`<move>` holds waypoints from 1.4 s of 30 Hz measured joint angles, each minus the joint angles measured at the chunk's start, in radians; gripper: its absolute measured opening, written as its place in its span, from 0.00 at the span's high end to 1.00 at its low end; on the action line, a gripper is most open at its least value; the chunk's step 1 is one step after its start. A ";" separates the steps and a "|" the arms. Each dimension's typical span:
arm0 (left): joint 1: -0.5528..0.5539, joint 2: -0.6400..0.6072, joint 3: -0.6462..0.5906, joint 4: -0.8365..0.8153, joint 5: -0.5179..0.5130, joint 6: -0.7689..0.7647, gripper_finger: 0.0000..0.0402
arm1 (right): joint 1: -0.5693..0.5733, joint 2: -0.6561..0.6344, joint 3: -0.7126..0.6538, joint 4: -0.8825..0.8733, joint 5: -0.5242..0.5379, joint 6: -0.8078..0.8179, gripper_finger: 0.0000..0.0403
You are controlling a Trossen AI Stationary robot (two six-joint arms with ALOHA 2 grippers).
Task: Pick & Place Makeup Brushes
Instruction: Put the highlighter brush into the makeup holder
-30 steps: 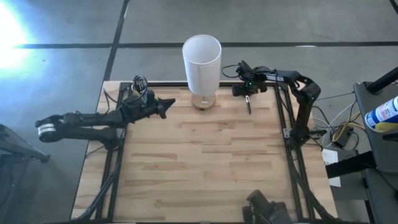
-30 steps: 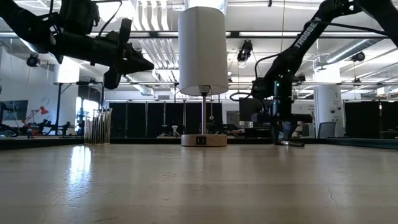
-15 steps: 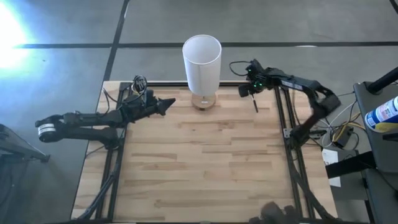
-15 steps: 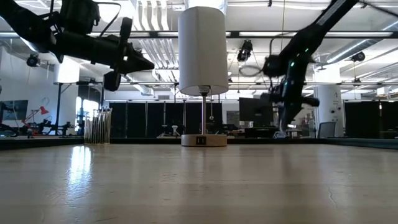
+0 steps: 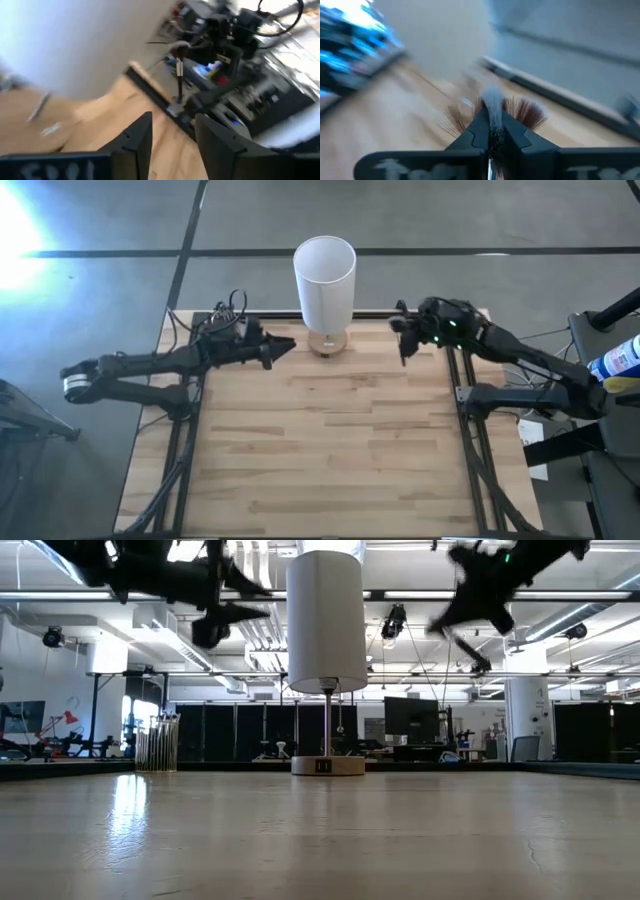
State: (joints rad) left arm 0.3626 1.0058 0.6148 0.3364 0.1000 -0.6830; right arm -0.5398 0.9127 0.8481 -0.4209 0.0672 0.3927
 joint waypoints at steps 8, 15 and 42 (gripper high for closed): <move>-0.057 0.054 0.142 0.000 0.023 0.140 0.65 | 0.200 -0.021 -0.004 0.400 -0.044 -0.055 0.97; -0.062 0.103 0.241 0.001 0.049 0.156 0.65 | 0.220 0.112 0.107 0.559 -0.128 -0.062 0.97; -0.090 0.271 0.592 -0.144 0.010 0.246 0.65 | 0.230 0.564 0.621 0.509 -0.314 -0.056 0.97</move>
State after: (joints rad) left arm 0.2729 1.2769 1.2064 0.1928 0.1101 -0.4373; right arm -0.3099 1.4765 1.4689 0.0879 -0.2472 0.3363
